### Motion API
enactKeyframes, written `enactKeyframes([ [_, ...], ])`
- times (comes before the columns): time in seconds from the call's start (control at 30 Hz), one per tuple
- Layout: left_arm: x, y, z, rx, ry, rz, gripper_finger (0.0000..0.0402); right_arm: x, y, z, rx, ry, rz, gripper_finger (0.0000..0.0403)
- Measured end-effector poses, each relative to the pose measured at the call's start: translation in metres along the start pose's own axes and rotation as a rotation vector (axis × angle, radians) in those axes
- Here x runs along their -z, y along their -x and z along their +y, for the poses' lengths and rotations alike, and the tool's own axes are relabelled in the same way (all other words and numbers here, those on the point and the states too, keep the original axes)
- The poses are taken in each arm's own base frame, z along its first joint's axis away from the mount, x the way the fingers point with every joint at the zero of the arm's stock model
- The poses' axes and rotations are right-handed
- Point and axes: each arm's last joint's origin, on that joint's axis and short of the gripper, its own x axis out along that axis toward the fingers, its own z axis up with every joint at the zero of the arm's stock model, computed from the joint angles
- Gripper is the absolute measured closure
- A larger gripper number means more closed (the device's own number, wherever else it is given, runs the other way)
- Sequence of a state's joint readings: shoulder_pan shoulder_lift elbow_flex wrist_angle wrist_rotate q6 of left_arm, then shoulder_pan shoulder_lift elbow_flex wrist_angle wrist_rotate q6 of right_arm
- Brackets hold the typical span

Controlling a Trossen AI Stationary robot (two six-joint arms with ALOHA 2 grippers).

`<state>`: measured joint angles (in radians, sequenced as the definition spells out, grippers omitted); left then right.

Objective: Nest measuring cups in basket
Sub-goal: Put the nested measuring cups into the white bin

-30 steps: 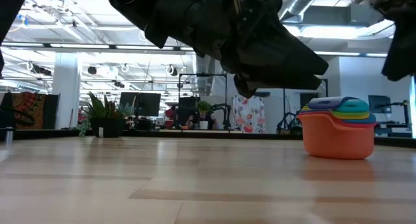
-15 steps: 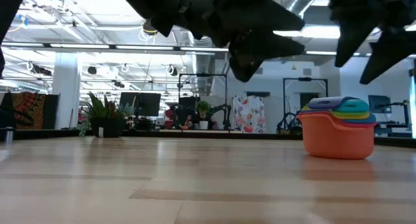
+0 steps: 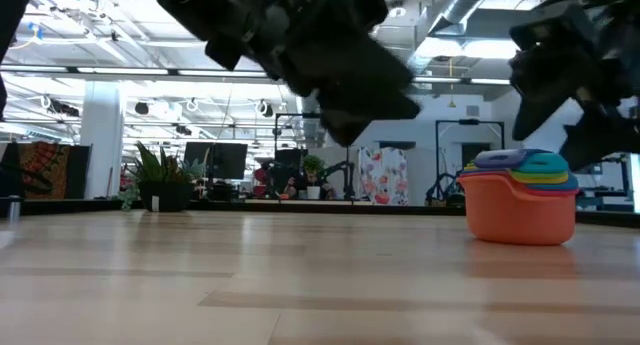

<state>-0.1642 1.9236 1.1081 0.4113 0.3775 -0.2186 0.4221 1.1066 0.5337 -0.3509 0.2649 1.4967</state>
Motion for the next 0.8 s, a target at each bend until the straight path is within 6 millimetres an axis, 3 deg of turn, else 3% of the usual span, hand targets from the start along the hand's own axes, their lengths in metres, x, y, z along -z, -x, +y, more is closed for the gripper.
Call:
enactKeyframes([
  [0.27,0.006,0.021,0.015,-0.1,0.031,-0.027,0.027,0.003,-0.012,-0.014,0.028,-0.008,-0.002,0.0085],
  [0.63,0.011,0.022,0.017,-0.153,0.031,-0.02,0.027,0.009,-0.034,-0.008,0.005,0.027,0.009,0.0086],
  [0.8,0.012,0.022,0.018,-0.157,0.035,-0.012,0.027,0.012,-0.043,-0.007,0.008,0.027,0.024,0.0106],
])
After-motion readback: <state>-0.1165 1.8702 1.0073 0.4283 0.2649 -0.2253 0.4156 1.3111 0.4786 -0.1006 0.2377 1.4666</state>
